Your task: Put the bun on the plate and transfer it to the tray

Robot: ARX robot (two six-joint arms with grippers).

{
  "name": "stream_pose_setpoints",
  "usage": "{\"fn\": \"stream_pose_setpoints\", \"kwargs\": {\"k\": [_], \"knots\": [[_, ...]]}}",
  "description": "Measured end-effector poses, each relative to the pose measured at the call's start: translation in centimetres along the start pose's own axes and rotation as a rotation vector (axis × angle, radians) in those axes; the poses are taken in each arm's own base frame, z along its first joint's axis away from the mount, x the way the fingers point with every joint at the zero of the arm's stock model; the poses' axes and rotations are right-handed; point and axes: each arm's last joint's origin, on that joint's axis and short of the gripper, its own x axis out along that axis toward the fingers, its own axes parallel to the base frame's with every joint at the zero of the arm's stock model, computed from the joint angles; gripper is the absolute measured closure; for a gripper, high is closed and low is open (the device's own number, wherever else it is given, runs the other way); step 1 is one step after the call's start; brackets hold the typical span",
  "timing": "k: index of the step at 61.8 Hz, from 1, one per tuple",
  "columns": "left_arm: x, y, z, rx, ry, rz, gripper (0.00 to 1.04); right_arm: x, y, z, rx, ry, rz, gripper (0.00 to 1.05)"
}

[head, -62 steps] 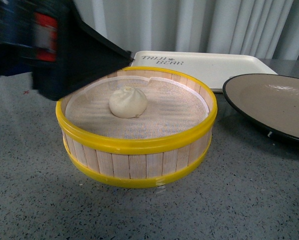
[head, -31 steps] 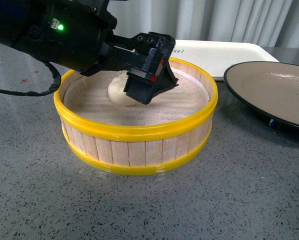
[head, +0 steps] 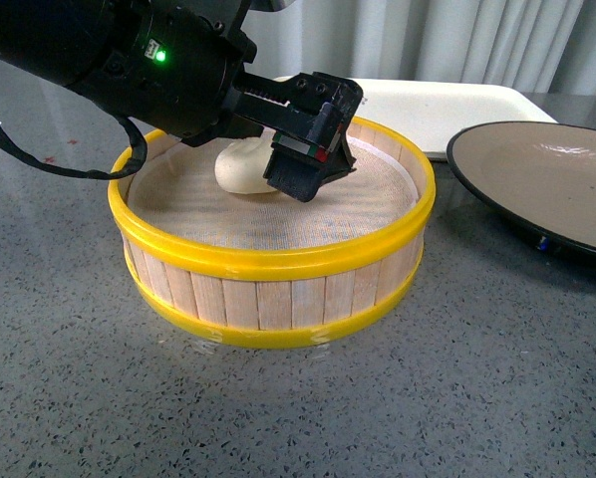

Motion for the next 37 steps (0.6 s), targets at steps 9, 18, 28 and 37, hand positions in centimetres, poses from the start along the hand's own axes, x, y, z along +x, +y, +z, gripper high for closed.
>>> {"fn": "stream_pose_setpoints", "kwargs": {"k": [9,18,28,37], "knots": [[0.2,0.3,-0.4,-0.003,0.012,0.009,0.07,0.0,0.0,0.0,0.000,0.000,0.000,0.09],[0.3,0.4,-0.9,0.003,0.028,0.016,0.07,0.0,0.0,0.0,0.000,0.000,0.000,0.09],[0.3,0.4,-1.1,0.009,0.031,0.020,0.25,0.0,0.0,0.0,0.000,0.000,0.000,0.09],[0.3,0.3,-1.3,0.008,0.033,0.009,0.48,0.0,0.0,0.0,0.000,0.000,0.000,0.09]]}}
